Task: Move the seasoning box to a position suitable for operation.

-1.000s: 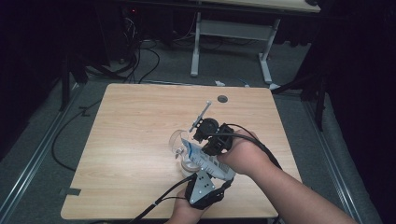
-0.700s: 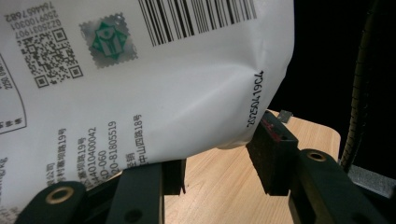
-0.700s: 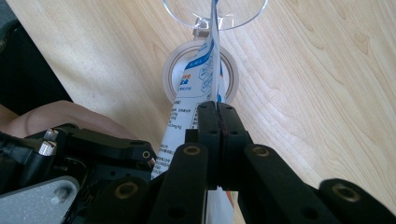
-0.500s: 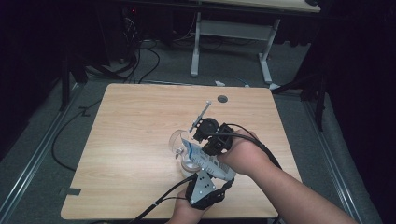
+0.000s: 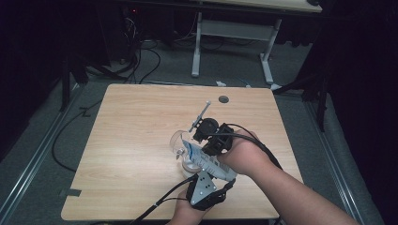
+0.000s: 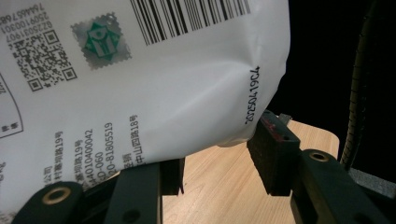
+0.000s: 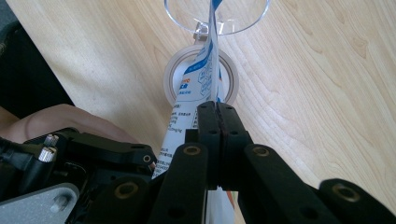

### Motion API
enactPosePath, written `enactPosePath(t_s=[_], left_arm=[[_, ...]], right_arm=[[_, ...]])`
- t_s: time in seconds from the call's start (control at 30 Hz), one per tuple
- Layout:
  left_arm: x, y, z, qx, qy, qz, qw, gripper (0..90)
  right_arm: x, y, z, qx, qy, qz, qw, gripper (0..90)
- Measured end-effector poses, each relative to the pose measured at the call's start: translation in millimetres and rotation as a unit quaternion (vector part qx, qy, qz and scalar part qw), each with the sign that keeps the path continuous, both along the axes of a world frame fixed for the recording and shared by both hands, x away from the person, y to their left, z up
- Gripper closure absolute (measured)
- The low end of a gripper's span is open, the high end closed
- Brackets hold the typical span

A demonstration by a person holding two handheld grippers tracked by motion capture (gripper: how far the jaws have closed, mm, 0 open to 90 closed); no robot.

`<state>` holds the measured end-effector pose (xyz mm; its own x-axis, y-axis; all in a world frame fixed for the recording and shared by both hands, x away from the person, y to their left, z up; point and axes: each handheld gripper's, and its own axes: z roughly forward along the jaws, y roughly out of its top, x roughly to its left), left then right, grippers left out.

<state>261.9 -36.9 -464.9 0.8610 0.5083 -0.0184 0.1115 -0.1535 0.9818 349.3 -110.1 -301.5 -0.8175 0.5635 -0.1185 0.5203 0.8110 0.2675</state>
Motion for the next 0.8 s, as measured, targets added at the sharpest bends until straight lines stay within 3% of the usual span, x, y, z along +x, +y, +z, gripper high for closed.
enactPosePath(t_s=[0.8], left_arm=[[0.5, -0.2, 1.5, -0.009, -0.001, 0.003, 1.0000, 58.6]], right_arm=[[1.0, 2.2, -0.1, -0.001, -0.001, 0.004, 1.0000, 90.0]])
